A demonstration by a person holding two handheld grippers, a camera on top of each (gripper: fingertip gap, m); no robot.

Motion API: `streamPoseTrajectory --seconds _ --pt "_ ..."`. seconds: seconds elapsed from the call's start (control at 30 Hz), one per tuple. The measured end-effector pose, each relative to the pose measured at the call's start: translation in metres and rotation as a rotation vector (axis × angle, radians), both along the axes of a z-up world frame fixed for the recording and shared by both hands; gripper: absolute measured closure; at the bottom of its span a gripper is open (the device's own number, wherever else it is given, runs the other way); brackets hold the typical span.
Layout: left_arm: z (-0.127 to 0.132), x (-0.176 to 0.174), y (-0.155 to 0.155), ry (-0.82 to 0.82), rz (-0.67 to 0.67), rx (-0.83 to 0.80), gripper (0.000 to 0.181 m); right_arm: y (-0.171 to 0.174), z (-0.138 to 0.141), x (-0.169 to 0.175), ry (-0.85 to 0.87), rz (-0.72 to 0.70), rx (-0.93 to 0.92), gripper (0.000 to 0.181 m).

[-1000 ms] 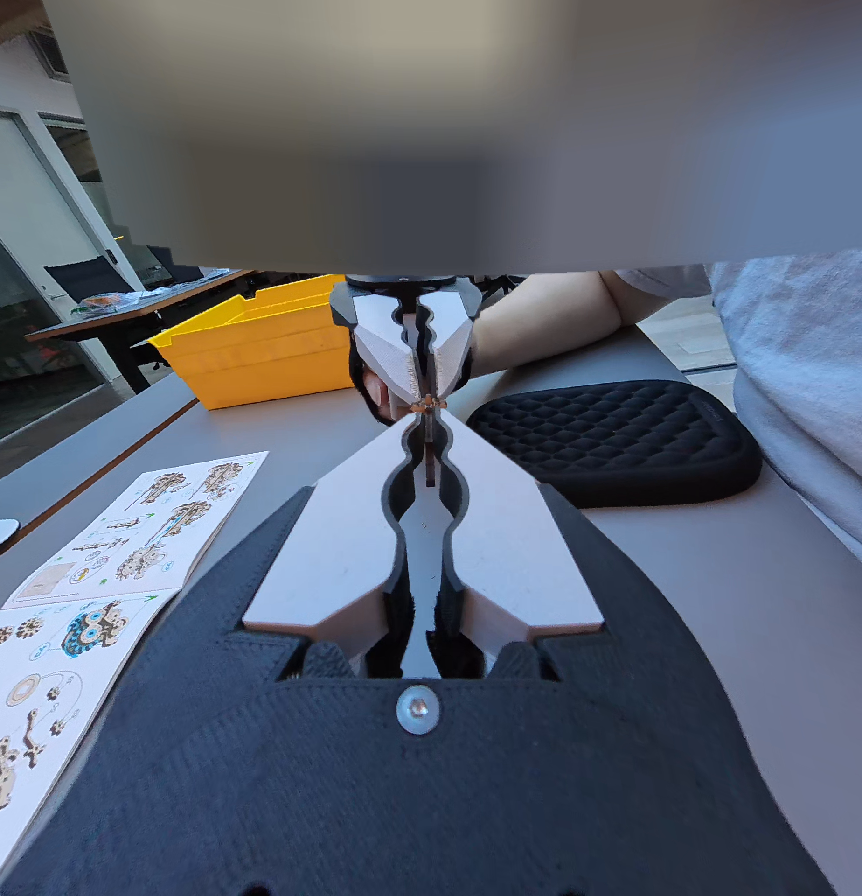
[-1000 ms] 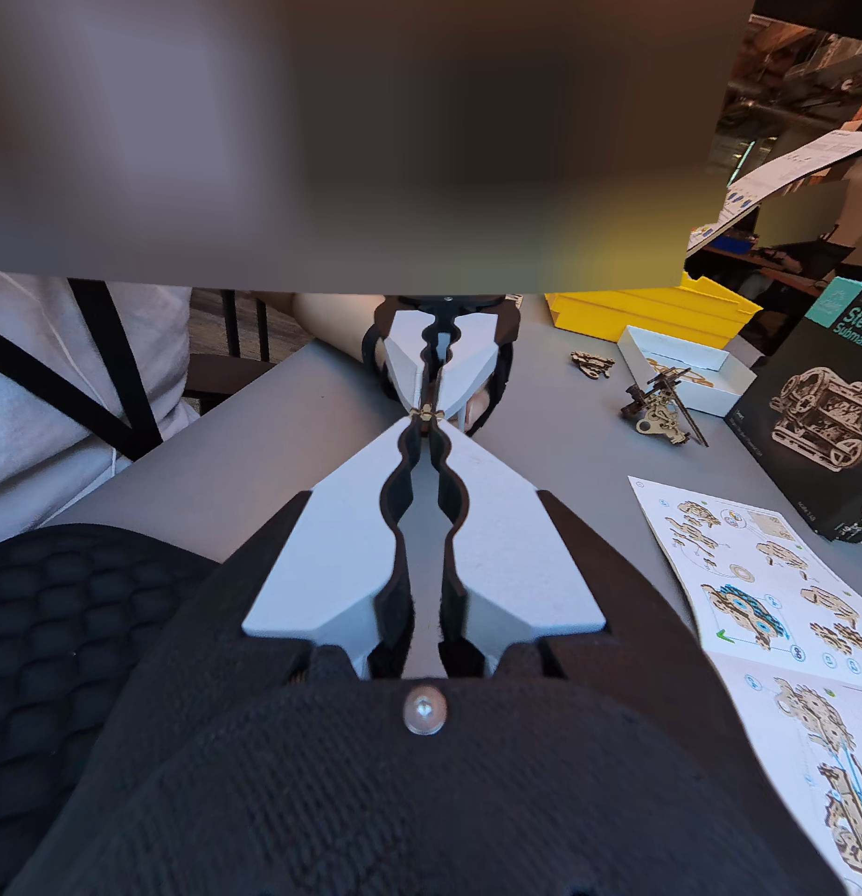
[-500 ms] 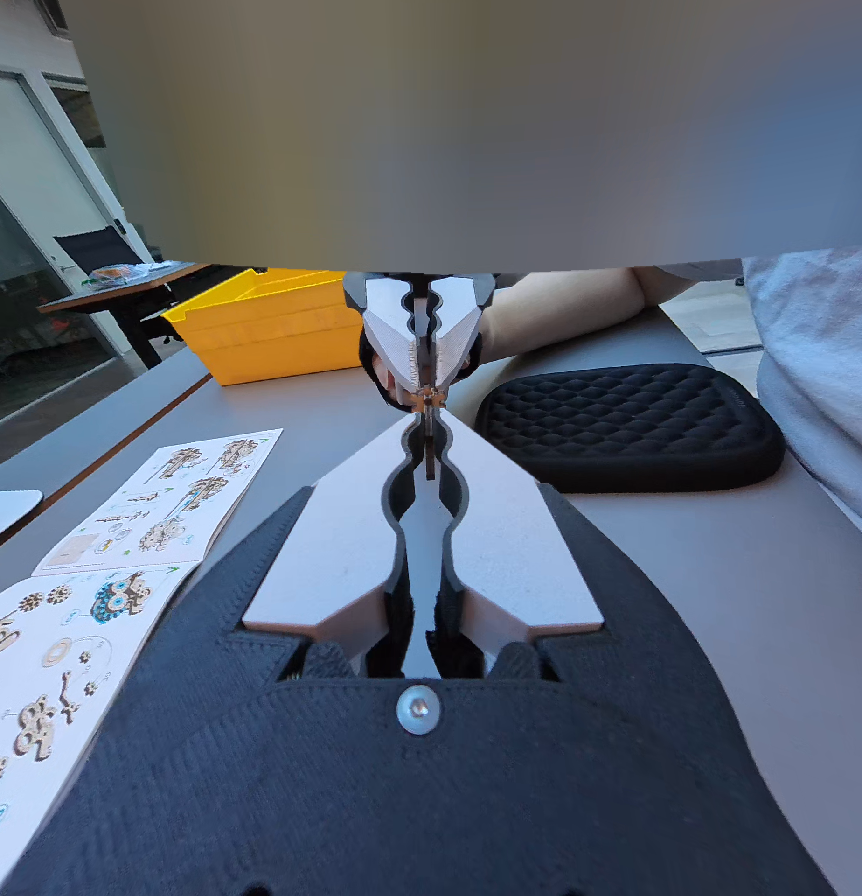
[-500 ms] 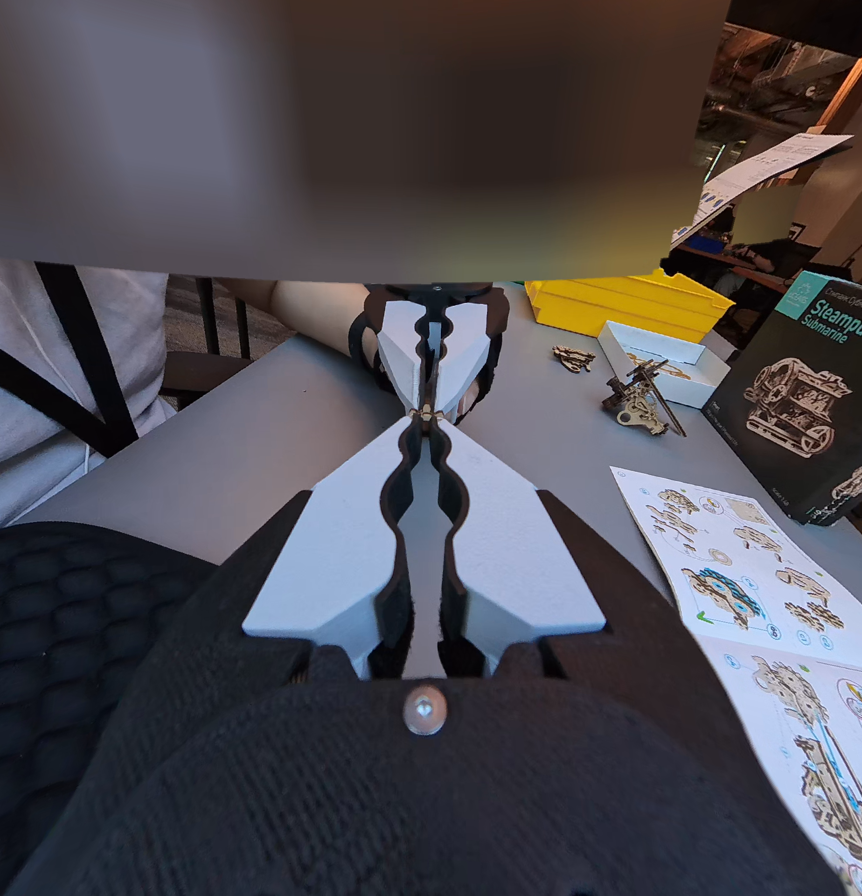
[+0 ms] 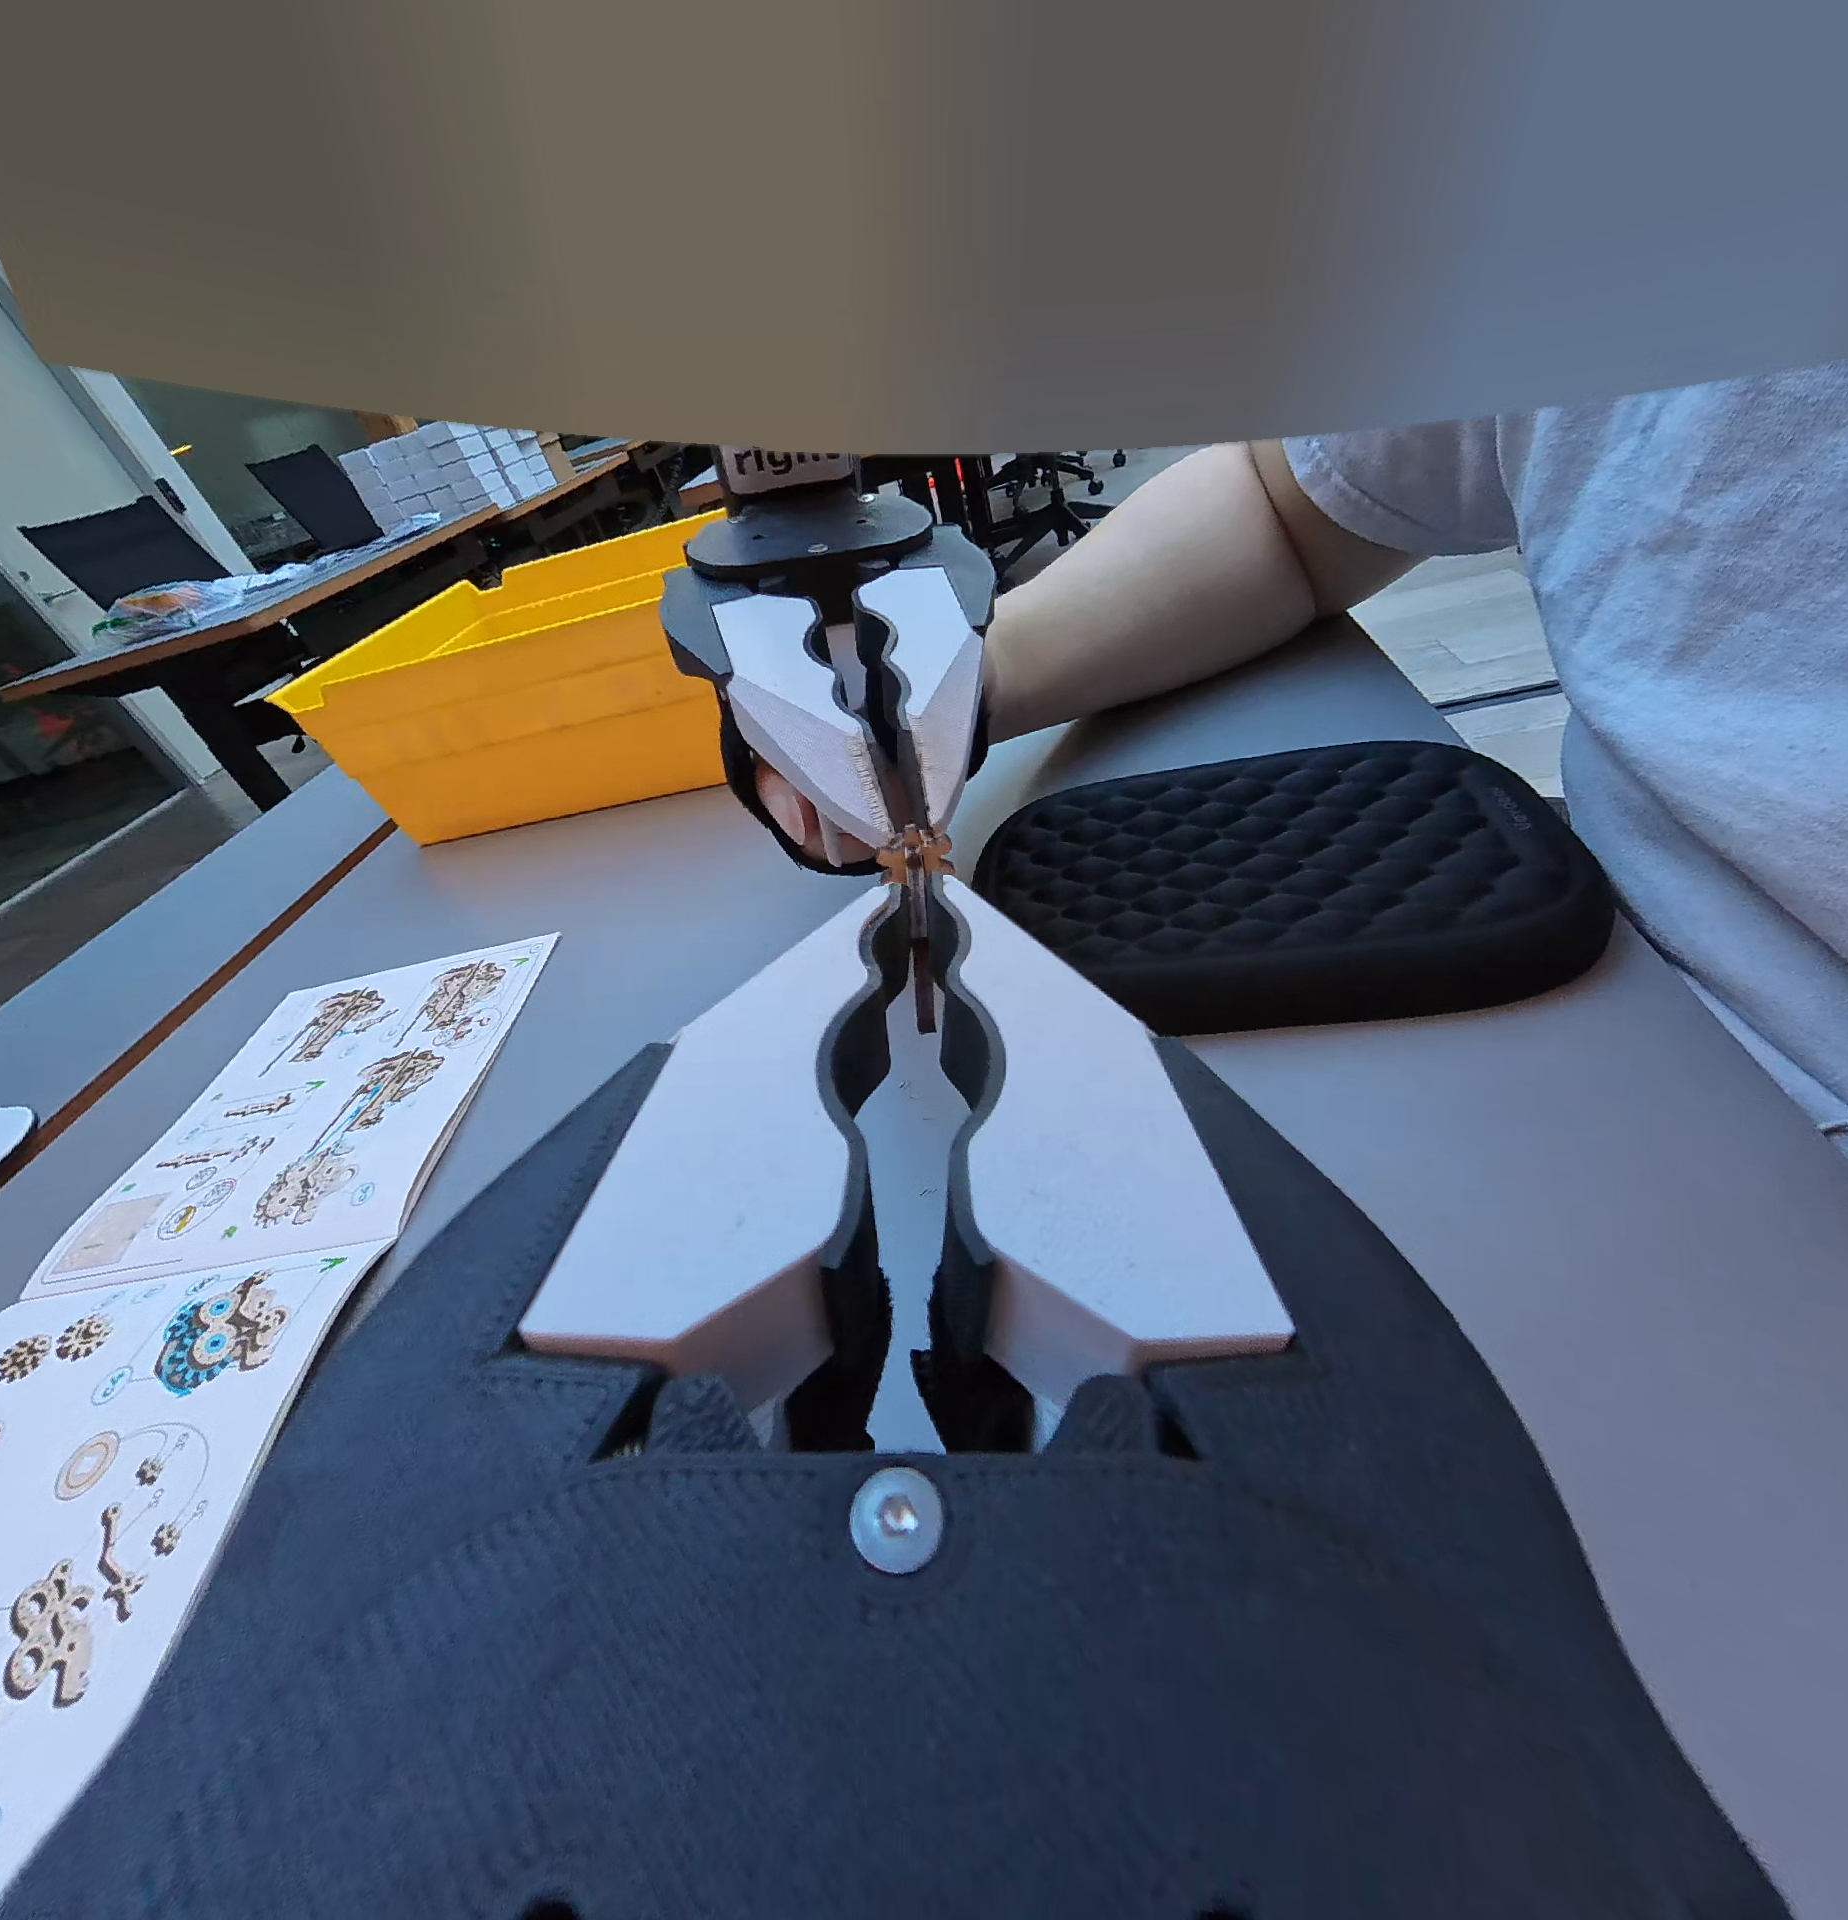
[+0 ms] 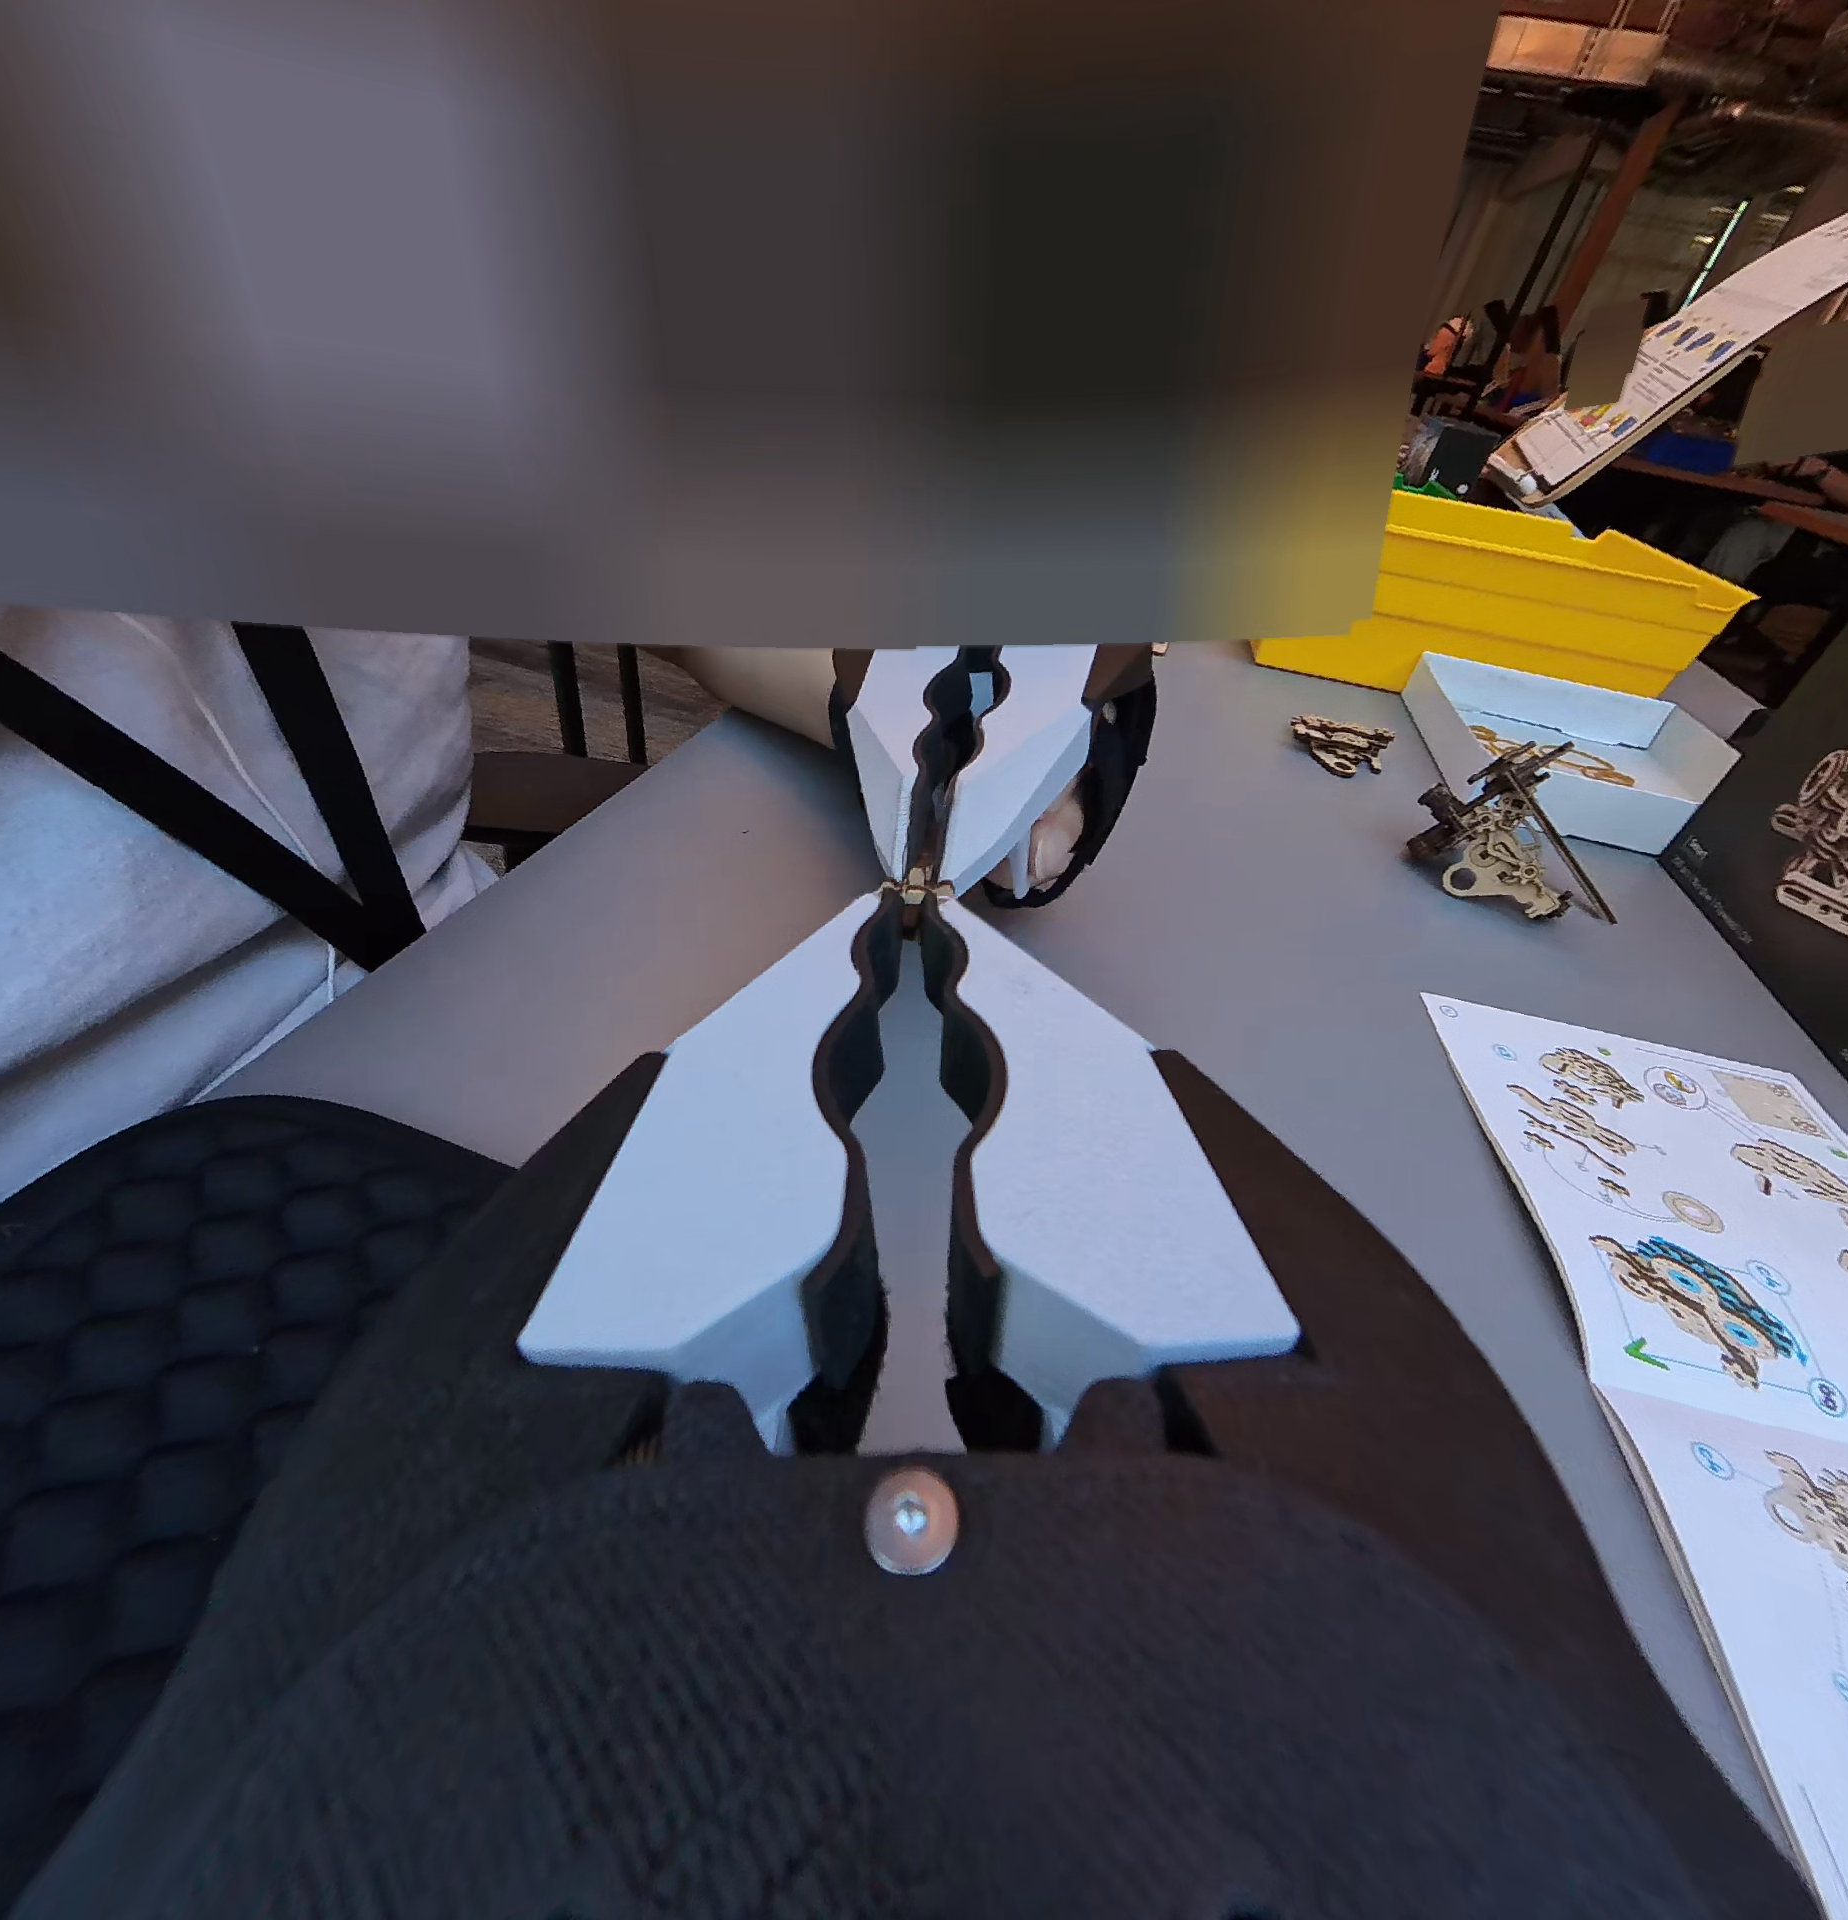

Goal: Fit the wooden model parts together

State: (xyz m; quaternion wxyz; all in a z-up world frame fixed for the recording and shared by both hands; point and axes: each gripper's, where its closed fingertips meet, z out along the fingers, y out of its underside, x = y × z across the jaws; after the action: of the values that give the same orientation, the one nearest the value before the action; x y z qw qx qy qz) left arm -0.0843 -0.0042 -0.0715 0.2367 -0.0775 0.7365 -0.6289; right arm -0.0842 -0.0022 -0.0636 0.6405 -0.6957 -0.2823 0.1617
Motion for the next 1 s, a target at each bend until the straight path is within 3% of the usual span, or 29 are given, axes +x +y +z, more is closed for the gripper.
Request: streamPoseTrajectory --seconds 0.1,0.4,0.47,0.53,0.63,0.73,0.9,1.0 --pt "-0.001 -0.002 -0.001 0.005 -0.014 0.0 0.181 -0.001 0.0 -0.001 0.014 0.016 -0.008 0.181" --pt "0.002 0.011 0.005 0.005 0.082 -0.011 0.181 0.011 0.01 -0.001 -0.026 -0.115 0.103 0.181" --pt "-0.018 0.0 -0.019 0.002 0.018 0.073 0.181 0.016 -0.008 -0.029 -0.159 -0.059 0.074 0.181" --pt "-0.022 0.005 -0.016 -0.031 0.074 0.118 0.181 0.016 -0.008 -0.017 -0.357 -0.16 0.089 0.181" --pt "-0.008 0.01 -0.002 -0.032 0.091 0.031 0.181 0.008 0.021 0.001 -0.325 -0.214 0.12 0.181" --pt "-0.014 0.018 0.005 -0.053 0.128 0.06 0.181 0.004 0.042 0.015 -0.223 -0.201 0.103 0.167" --pt "-0.015 0.026 0.014 0.002 0.163 0.055 0.181 0.01 0.026 0.026 -0.108 -0.185 0.016 0.167" --pt "-0.025 0.025 0.01 0.003 0.165 0.134 0.181 0.015 0.003 0.022 -0.224 -0.189 -0.063 0.168"
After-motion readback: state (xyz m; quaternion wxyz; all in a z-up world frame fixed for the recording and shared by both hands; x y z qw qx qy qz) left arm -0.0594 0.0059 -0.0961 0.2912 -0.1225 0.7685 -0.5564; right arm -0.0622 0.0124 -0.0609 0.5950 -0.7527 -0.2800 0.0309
